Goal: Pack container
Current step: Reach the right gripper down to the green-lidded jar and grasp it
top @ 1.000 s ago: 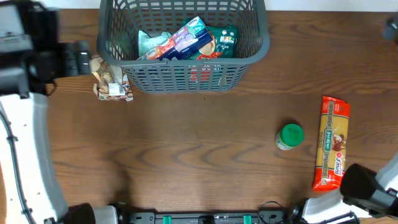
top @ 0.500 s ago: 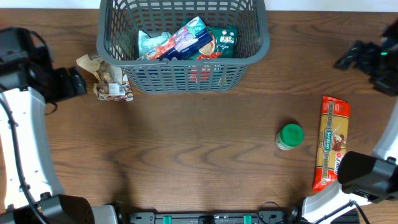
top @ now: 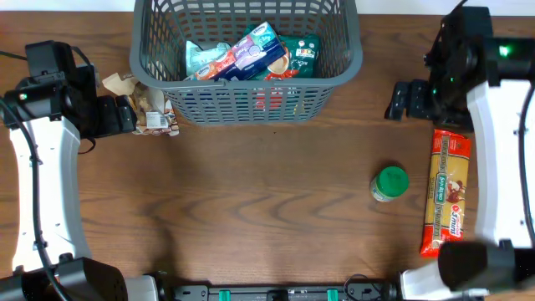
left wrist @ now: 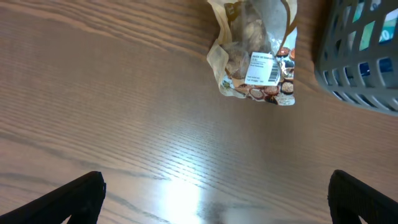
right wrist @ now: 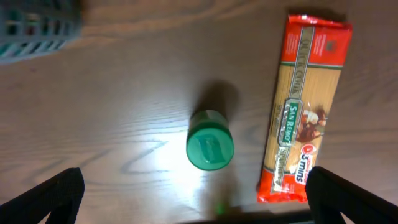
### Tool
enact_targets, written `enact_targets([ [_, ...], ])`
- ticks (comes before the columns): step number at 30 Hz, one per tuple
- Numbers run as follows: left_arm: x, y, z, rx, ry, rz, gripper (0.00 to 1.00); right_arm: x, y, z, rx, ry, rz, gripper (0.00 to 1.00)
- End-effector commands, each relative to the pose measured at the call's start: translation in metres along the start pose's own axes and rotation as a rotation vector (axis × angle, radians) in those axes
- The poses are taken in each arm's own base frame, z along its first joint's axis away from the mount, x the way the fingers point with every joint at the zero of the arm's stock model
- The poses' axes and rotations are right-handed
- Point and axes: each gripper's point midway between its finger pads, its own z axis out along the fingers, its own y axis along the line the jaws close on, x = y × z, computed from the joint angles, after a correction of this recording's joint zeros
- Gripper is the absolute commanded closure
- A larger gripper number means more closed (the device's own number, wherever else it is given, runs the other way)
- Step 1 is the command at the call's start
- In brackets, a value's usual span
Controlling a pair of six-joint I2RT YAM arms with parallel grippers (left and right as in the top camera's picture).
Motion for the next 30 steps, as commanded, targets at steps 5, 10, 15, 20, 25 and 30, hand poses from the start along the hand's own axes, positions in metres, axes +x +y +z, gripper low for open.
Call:
enact_targets([
  [5,-0.003,-0.002,-0.002,0.007,-0.02,0.009,0.01,0.041,-0.001,-0.013,-0.027,-0.152,0.059,0.01],
  [10,-0.004,-0.002,-0.002,0.007,-0.021,-0.002,0.01,0.073,-0.016,0.015,0.011,-0.162,0.142,0.01],
  [15,-0.003,-0.002,-0.002,0.008,-0.019,-0.006,0.01,0.094,-0.032,0.059,0.081,-0.154,0.234,0.01],
  [20,0.0,-0.002,-0.002,0.008,-0.005,-0.005,0.01,0.101,-0.036,0.097,0.101,-0.141,0.324,0.01],
  [25,0.003,-0.002,-0.002,0.008,0.006,-0.004,0.01,0.099,-0.035,0.119,0.109,-0.129,0.342,0.01],
  [30,0.003,-0.002,-0.002,0.008,0.007,-0.005,0.01,0.1,-0.035,0.14,0.132,-0.076,0.336,0.01],
])
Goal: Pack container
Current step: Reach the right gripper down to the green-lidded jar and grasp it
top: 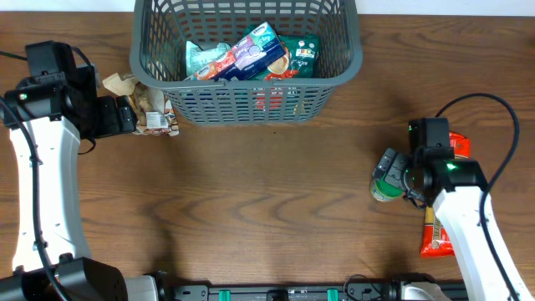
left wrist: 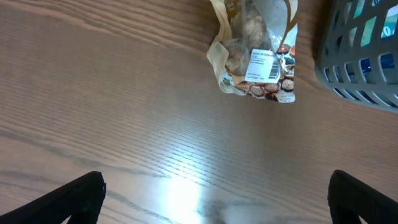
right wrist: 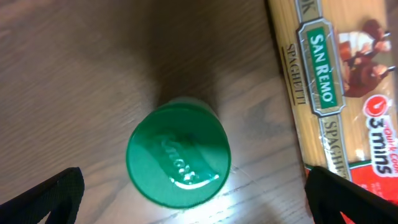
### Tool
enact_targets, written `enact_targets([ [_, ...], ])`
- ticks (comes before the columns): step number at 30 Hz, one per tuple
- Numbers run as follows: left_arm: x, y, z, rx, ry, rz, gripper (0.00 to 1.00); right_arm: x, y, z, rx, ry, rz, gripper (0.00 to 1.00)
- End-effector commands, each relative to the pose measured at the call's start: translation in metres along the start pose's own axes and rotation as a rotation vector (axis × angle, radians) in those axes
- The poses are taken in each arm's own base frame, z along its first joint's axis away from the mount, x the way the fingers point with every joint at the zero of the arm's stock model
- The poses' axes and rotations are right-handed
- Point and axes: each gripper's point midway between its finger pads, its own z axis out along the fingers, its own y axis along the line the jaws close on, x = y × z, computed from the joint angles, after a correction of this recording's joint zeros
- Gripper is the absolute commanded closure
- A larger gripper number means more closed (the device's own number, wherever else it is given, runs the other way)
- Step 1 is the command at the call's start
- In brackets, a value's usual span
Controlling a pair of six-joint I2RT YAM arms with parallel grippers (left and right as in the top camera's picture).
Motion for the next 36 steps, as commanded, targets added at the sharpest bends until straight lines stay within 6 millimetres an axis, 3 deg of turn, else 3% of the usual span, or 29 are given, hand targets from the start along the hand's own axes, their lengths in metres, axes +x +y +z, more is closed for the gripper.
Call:
enact_targets([
  [1,0.001,-0.002,-0.002,0.007,-0.003,-0.002,0.01,0.002,-0.002,0.015,0.045,0.028,0.017,0.01],
  [12,0.001,-0.002,-0.002,0.007,-0.004,-0.002,0.01,0.004,0.004,0.052,0.088,0.098,0.014,0.01],
  [36,0.0,-0.002,-0.002,0.007,-0.008,-0.003,0.01,0.02,0.001,0.087,0.133,0.169,0.006,0.01],
])
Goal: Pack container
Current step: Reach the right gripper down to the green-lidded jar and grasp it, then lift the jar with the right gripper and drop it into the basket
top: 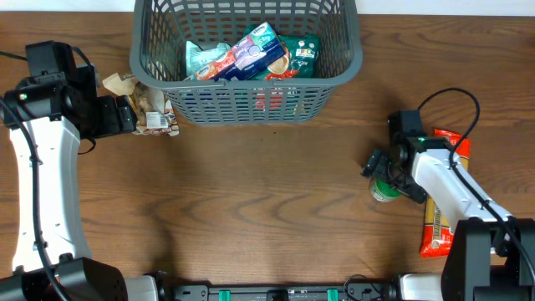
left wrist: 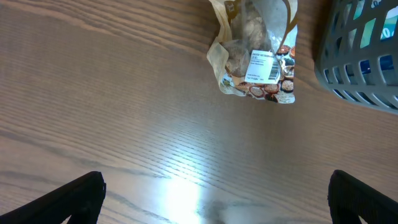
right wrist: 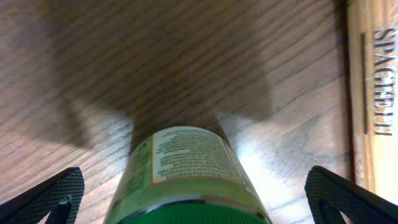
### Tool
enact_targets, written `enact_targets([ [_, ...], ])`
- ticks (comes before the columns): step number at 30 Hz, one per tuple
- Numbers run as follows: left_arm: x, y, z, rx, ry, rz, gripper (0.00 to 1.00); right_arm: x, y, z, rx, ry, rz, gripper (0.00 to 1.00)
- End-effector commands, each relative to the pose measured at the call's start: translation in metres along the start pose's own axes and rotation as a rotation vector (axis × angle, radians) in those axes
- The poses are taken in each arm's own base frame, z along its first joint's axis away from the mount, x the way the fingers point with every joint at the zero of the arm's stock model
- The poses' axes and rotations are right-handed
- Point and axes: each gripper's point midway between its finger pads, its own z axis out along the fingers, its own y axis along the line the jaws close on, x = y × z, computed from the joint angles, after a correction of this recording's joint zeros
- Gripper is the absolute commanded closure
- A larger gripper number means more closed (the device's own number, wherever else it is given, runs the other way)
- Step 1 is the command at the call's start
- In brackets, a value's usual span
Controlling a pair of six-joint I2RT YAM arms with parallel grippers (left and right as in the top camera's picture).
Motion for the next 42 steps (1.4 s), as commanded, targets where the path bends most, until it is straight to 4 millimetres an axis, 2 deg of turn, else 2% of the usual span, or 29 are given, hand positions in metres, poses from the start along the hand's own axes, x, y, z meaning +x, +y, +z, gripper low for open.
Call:
enact_targets([
  [1,0.0,-0.002,-0.002,0.007,-0.005,-0.001,0.01,0.008,-0.005,0.01,0.026,0.018,0.012,0.01],
  [10,0.0,-0.002,-0.002,0.007,-0.005,-0.001,0.01,0.016,-0.004,0.022,0.01,0.018,0.013,0.05],
  [13,0.0,-0.002,-0.002,0.007,-0.005,-0.001,0.01,0.015,-0.004,0.022,0.008,0.016,0.013,0.13],
  [16,0.0,-0.002,-0.002,0.007,-0.005,-0.001,0.01,0.014,-0.003,0.022,0.005,0.012,0.014,0.31],
  [21,0.0,-0.002,-0.002,0.007,-0.005,-0.001,0.01,0.014,-0.003,0.022,0.005,0.012,0.014,0.41],
  [27,0.0,-0.002,-0.002,0.007,-0.005,-0.001,0.01,0.014,-0.003,0.022,0.004,0.01,0.014,0.6],
  [28,0.0,-0.002,-0.002,0.007,-0.005,-0.001,0.01,0.012,-0.002,0.021,0.002,0.007,0.014,0.66],
  [30,0.0,-0.002,-0.002,0.007,-0.005,-0.001,0.01,0.007,0.001,0.018,-0.007,-0.007,0.006,0.9],
  [31,0.0,-0.002,-0.002,0.007,-0.005,-0.001,0.01,0.001,0.003,0.014,-0.015,-0.021,0.002,0.99],
  [34,0.0,-0.002,-0.002,0.007,-0.005,0.0,0.01,-0.024,0.015,-0.007,-0.049,-0.084,-0.033,0.99],
  [37,0.0,-0.002,-0.002,0.007,-0.005,0.0,0.01,-0.061,0.029,-0.046,-0.092,-0.179,-0.077,0.99],
  [42,0.0,-0.002,-0.002,0.007,-0.005,0.0,0.01,-0.126,0.051,-0.149,-0.174,-0.37,-0.153,0.99],
])
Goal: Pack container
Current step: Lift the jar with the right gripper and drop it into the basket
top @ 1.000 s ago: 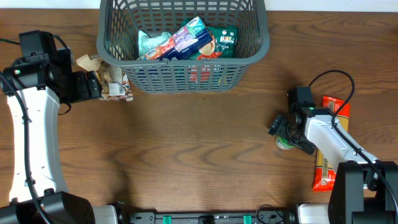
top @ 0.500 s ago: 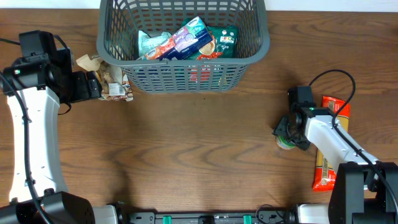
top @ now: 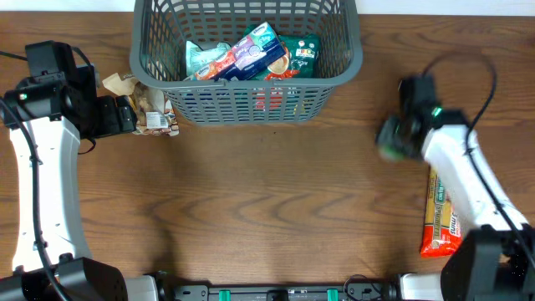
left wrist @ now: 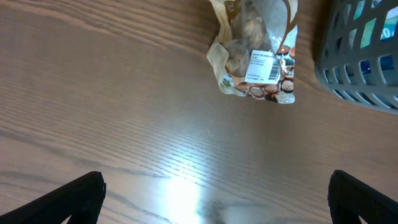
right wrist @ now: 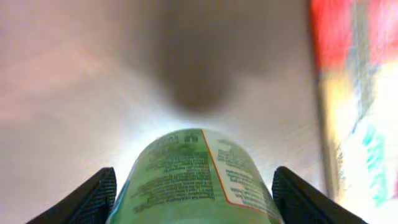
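Note:
The grey mesh basket [top: 351, 50] stands at the back centre with several packets inside. A green-lidded jar [right wrist: 199, 168] with a green label is raised off the table, and my right gripper [right wrist: 196, 190] is shut on it; in the overhead view that right gripper [top: 393, 138] is a blur to the right of the basket. A red spaghetti pack [top: 439, 209] lies flat at the right. A crumpled snack bag [left wrist: 255, 56] rests against the basket's left side. My left gripper [left wrist: 217, 199] hangs open just short of that bag with nothing between its fingers.
The basket's corner [left wrist: 360, 56] sits right beside the snack bag. The spaghetti pack [right wrist: 354, 93] shows as a blur at the right of the wrist view. Bare wooden table [top: 251, 209] fills the middle and front.
My right gripper, which had its fingers wide around the standing jar, has shut on it and moved up and back toward the basket, clear of the table. The left arm has not moved.
At first my right gripper hung open high at the back right, the jar and spaghetti below it. Then it was down over the jar's lid, then low with the jar between its fingers. Now it holds the jar lifted. My left gripper stayed open by the snack bag.

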### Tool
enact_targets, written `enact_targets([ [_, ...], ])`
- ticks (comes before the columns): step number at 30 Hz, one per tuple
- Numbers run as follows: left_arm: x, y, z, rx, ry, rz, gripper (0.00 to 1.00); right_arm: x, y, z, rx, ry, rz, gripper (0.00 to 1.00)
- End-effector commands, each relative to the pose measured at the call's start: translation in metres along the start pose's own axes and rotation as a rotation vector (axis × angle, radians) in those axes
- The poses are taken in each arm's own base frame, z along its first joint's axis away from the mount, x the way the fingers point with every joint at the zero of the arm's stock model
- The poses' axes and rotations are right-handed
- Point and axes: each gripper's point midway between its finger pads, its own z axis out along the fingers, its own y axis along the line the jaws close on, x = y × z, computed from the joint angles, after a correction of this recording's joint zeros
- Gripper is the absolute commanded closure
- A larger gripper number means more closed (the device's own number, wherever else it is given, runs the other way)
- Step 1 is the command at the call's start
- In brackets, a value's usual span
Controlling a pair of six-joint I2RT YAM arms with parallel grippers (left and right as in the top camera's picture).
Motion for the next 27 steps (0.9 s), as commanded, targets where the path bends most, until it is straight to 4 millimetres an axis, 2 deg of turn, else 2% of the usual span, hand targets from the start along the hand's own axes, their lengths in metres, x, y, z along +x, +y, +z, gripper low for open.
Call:
enact_targets([
  [1,0.0,-0.002,-0.002,0.007,-0.005,0.001,0.01,-0.066,0.017,-0.07,-0.058,-0.195,-0.083,0.99],
  [4,0.0,-0.002,-0.002,0.007,-0.005,0.005,0.02,-0.106,0.029,-0.138,-0.13,-0.333,-0.116,0.99],
  [6,0.0,-0.002,-0.002,0.007,-0.005,0.005,0.01,-0.12,0.042,-0.176,-0.202,-0.408,-0.185,0.99],
  [9,0.0,-0.002,-0.002,0.007,-0.005,0.004,0.01,-0.125,0.081,-0.231,-0.367,-0.533,-0.463,0.99],
  [12,0.0,-0.002,-0.002,0.007,-0.006,0.005,0.01,-0.119,0.113,-0.265,-0.436,-0.641,-0.691,0.99],
  [15,0.0,-0.002,-0.002,0.007,-0.005,0.005,0.01,-0.114,0.142,-0.279,-0.445,-0.695,-0.802,0.99],
  [19,0.0,-0.002,-0.002,0.007,-0.005,0.004,0.01,-0.116,0.187,-0.279,-0.485,-0.71,-0.869,0.99],
  [23,0.0,-0.002,-0.002,0.007,-0.005,0.004,0.01,-0.12,0.24,-0.262,-0.54,-0.685,-0.934,0.99],
  [27,0.0,-0.002,-0.002,0.007,-0.005,0.004,0.01,-0.114,0.287,-0.237,-0.599,-0.659,-0.996,0.99],
])
